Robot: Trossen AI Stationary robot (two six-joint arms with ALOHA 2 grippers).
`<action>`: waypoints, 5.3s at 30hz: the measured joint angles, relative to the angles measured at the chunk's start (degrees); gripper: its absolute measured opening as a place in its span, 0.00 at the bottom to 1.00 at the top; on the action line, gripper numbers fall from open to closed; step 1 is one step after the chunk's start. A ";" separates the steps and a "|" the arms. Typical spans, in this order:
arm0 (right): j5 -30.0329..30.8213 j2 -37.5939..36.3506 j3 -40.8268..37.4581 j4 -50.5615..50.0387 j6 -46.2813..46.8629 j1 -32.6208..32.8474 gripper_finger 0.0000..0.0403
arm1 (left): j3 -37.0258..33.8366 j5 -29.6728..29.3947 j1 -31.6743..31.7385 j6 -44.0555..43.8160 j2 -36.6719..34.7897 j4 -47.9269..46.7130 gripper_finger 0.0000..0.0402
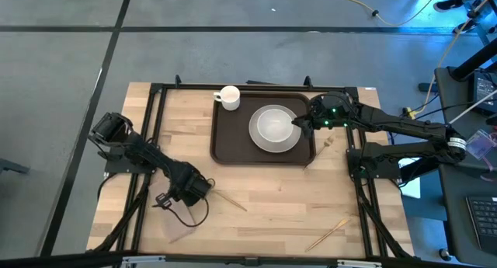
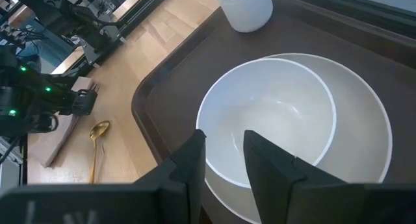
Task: Set up tray
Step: Put the light brown napkin on the brown serving tray to the left of the gray plate
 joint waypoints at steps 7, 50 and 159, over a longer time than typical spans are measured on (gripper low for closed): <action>-0.02 0.00 0.01 0.03 -0.01 0.00 0.27 | 0.00 -0.64 3.03 -2.22 -5.65 -1.24 0.01; -0.04 0.00 0.00 0.10 -0.52 -0.02 0.27 | 21.13 -17.47 38.87 -46.73 -24.96 10.37 0.01; -2.14 29.62 9.20 56.47 23.65 12.92 0.43 | -8.77 1.75 51.83 -88.52 -24.40 99.46 0.01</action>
